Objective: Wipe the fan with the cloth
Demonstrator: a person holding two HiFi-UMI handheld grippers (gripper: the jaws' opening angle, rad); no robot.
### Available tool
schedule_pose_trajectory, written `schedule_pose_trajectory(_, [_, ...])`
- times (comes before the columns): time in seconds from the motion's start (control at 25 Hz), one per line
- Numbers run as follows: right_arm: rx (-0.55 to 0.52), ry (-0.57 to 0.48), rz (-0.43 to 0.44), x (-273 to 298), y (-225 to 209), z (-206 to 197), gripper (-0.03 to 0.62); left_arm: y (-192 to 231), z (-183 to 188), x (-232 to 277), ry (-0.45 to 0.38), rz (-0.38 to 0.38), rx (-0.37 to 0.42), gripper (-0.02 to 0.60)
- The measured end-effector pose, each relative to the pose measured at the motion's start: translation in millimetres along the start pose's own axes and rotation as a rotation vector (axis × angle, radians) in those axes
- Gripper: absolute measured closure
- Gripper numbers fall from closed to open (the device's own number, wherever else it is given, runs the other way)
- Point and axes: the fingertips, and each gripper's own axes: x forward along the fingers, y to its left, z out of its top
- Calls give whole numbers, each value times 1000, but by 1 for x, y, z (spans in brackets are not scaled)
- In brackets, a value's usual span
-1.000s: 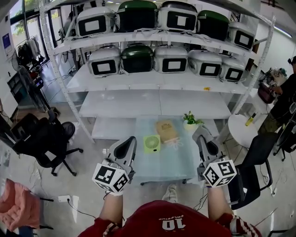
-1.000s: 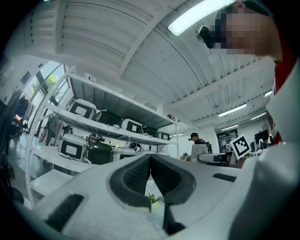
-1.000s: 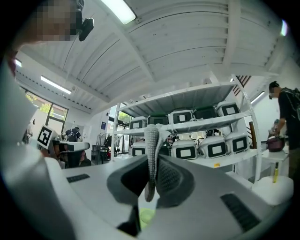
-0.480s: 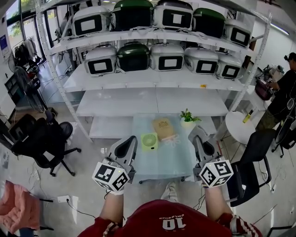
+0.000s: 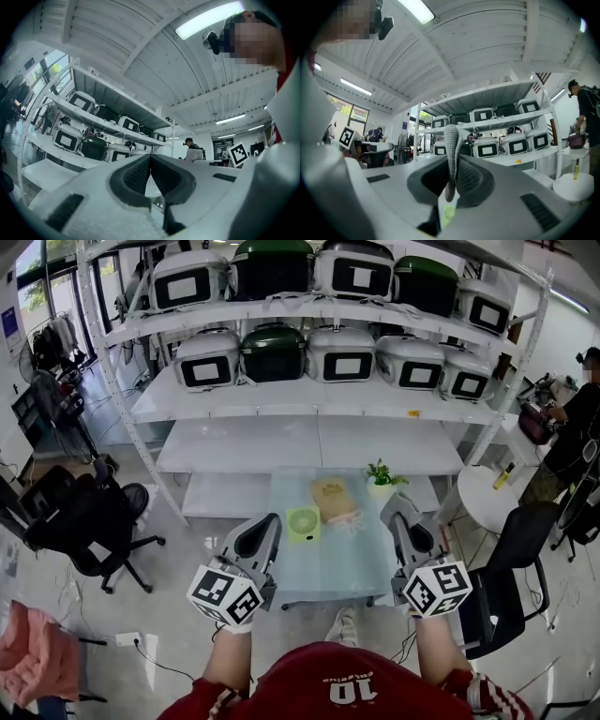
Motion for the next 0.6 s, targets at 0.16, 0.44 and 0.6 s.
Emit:
schedule_pose_trajectory(0.16, [5, -4, 7, 0, 0, 0, 577, 0, -2, -1, 4, 9, 7, 583])
schedule_pose_trajectory(0.44, [-3, -15, 7, -1, 1, 2, 577, -1, -3, -1, 14, 17, 22, 583])
schedule_pose_trajectory(0.6, [-10, -11, 7, 0, 0, 3, 577, -2, -4, 2, 21, 20, 24, 583])
